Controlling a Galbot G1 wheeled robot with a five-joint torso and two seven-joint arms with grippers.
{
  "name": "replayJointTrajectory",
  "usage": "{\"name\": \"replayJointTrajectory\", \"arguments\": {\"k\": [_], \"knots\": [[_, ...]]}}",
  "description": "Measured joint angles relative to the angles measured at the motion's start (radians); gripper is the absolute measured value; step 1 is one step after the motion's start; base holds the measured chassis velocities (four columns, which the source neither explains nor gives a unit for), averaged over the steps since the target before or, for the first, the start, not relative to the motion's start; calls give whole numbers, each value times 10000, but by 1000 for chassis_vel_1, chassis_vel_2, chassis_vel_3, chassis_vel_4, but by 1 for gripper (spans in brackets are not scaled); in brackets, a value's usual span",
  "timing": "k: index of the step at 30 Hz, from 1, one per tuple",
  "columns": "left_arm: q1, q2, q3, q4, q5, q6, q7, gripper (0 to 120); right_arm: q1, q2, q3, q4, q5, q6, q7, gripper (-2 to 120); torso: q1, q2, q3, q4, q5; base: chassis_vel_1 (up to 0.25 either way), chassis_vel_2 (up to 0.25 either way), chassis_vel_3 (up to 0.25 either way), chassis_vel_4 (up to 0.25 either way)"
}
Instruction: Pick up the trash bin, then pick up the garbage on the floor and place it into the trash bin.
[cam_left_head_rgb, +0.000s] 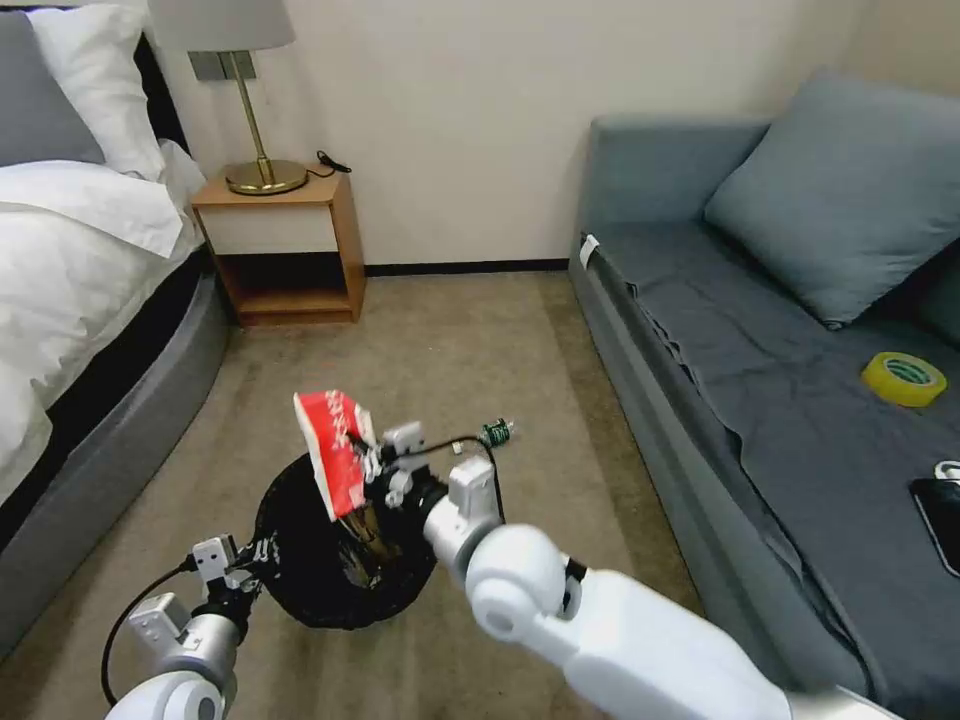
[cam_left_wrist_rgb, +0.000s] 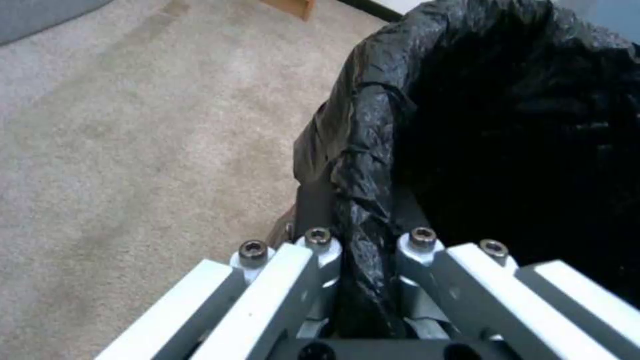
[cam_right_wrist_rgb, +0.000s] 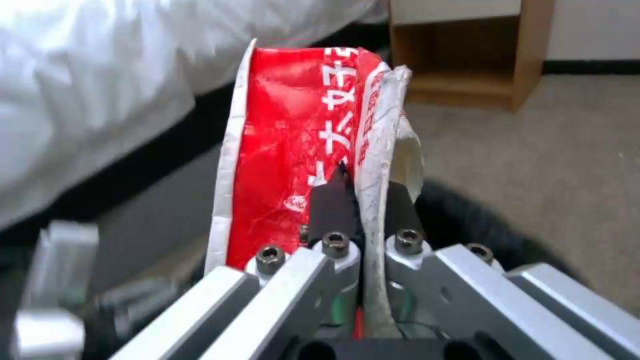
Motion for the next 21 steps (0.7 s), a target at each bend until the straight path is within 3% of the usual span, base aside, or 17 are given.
{"name": "replayJointTrajectory", "arguments": {"k": [13,15,17,19,21], "knots": [[59,-37,143,-240,10,175,2,4,-1174,118,-76,-468,-1341,-82,-166,1,0,-1,0,0,1,0,0,0,0],[107,-90,197,-328,11,213,2,4,-1412,87,2,-472,-1588,-116,-198,14,0,-1,0,0,1,0,0,0,0],[114,-97,203,-338,12,215,3,4,-1438,82,16,-472,-1613,-118,-201,16,0,-1,0,0,1,0,0,0,0],[219,-159,256,-456,64,223,2,4,-1735,-49,257,-400,-1929,-135,-320,30,0,-2,0,0,1,0,0,0,0],[266,-185,263,-504,85,222,2,4,-1863,-114,373,-352,-2061,-141,-364,35,0,-2,0,0,2,0,0,0,0]]}}
